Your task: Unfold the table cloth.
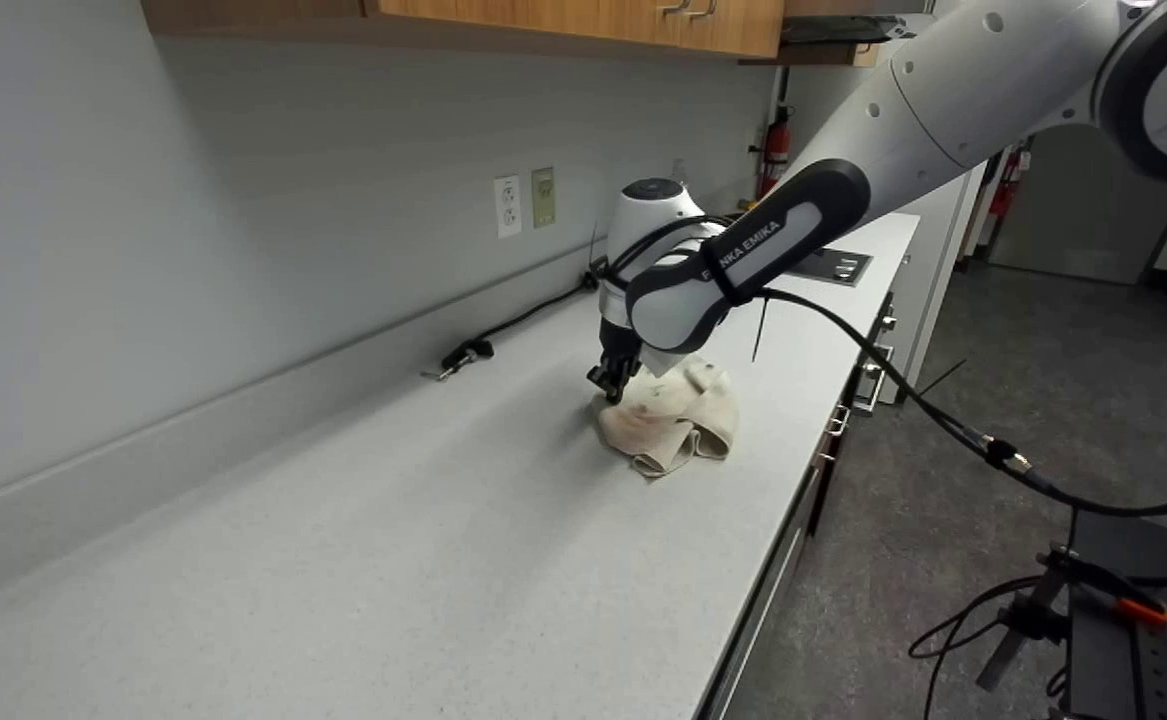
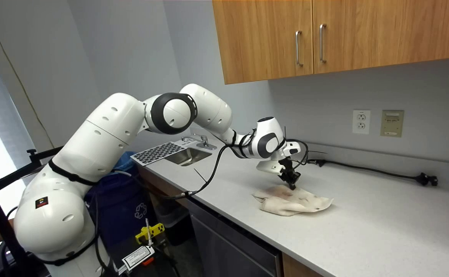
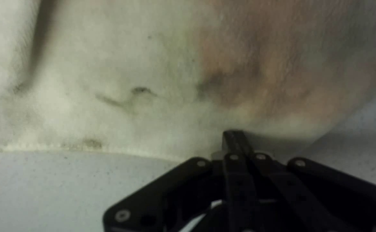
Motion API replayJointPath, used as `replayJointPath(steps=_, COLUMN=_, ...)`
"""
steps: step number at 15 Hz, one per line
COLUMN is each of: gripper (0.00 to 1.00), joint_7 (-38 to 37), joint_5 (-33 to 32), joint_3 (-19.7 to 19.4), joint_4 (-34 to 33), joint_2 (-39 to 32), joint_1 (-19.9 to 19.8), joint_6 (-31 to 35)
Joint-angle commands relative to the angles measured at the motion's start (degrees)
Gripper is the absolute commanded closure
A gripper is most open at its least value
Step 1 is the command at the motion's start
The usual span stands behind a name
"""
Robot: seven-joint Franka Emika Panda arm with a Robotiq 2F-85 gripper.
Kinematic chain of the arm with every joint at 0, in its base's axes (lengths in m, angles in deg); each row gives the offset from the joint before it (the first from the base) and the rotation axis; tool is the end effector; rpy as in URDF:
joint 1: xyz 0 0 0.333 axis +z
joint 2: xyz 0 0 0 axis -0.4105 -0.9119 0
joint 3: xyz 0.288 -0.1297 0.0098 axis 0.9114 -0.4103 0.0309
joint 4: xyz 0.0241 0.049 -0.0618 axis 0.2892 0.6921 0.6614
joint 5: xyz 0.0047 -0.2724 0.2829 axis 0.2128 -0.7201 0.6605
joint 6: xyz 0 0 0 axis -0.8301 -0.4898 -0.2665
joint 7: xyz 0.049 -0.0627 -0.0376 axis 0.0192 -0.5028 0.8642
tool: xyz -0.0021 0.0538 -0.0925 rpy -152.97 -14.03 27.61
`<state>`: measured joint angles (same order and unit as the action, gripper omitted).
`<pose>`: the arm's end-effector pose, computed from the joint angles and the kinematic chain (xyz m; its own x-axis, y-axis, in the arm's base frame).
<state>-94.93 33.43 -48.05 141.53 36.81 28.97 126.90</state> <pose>0.7448 -0.0041 0.1802 0.9686 0.0017 0.2485 -0.0368 -0.9879 0.1504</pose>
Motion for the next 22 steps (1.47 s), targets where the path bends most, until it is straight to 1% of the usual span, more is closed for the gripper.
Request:
replayJointPath(steps=1, gripper=1.0, joint_7=-5.26, joint_5=-0.77, joint_3=-3.6, joint_4=-8.86, joint_2=-6.12, joint_1=1.73, joint_6=1.88)
replayJointPath(steps=3, gripper=1.0, joint_7=-6.83, joint_5=-0.47, joint_3=-4.69, joint_4=-10.67, joint_2=-7.25, joint_1=1.82, joint_6=1.13)
replayJointPath(steps=5, gripper=1.0, joint_7=-7.68, joint_5=-0.62, joint_3=-5.53, joint_4=-10.79, joint_2=-6.68, joint_1=2.09, joint_6=-0.45)
replayJointPath(steps=9, gripper=1.0, joint_7=-8.05, joint_5=-1.76, joint_3=-6.56, joint_4=-5.47, joint_2=-1.1, joint_1=4.11, joint_6=-2.22)
replayJointPath(steps=12, gripper=1.0, joint_7=-6.37, joint_5=-1.55, joint_3=-4.91, joint_4=-1.55, joint_2=3.2, joint_1=4.59, joint_6=-4.59)
replayJointPath(steps=16, gripper=1.0, joint_7=-4.79, joint_5=-0.48, joint_3=-2.2, joint_4=3.48, joint_2=7.43, joint_1=3.7, joint_6=-10.75)
replayJointPath(steps=19, gripper=1.0, joint_7=-2.57, joint_5=0.38, joint_3=-0.06, joint_4=6.17, joint_2=8.26, joint_1=1.92, joint_6=-14.98)
replayJointPath(steps=22, gripper=1.0, joint_7=-0.39, joint_5=0.59, joint_3=1.41, joint_4=5.97, joint_2=6.88, joint_1=0.57, joint_6=-15.48)
